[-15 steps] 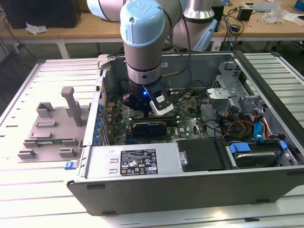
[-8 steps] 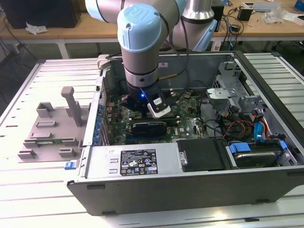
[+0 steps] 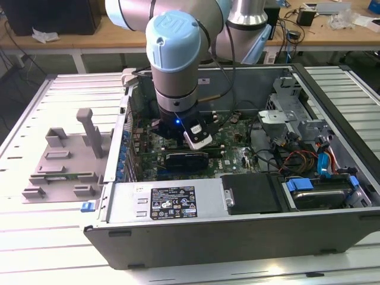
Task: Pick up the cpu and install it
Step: 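Install the second cpu locking lever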
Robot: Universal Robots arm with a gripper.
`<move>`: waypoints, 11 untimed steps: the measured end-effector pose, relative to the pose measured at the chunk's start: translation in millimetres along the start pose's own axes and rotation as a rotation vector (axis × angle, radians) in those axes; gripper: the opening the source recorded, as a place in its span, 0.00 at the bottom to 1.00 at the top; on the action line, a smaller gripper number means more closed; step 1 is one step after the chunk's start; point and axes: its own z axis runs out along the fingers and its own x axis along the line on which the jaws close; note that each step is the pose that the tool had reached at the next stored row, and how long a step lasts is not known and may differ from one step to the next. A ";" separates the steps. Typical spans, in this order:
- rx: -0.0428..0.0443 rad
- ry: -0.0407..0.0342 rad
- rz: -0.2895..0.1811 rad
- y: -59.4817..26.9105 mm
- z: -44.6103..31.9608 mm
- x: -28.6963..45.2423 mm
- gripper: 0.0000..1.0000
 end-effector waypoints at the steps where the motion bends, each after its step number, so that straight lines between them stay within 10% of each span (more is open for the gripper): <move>1: -0.0013 0.0000 0.000 -0.1 0.0 0.0 0.11; 5: -0.0016 0.0001 0.000 0.7 -3.2 0.0 0.11; 11: 0.0051 -0.0004 0.001 10.5 -38.5 -0.5 0.11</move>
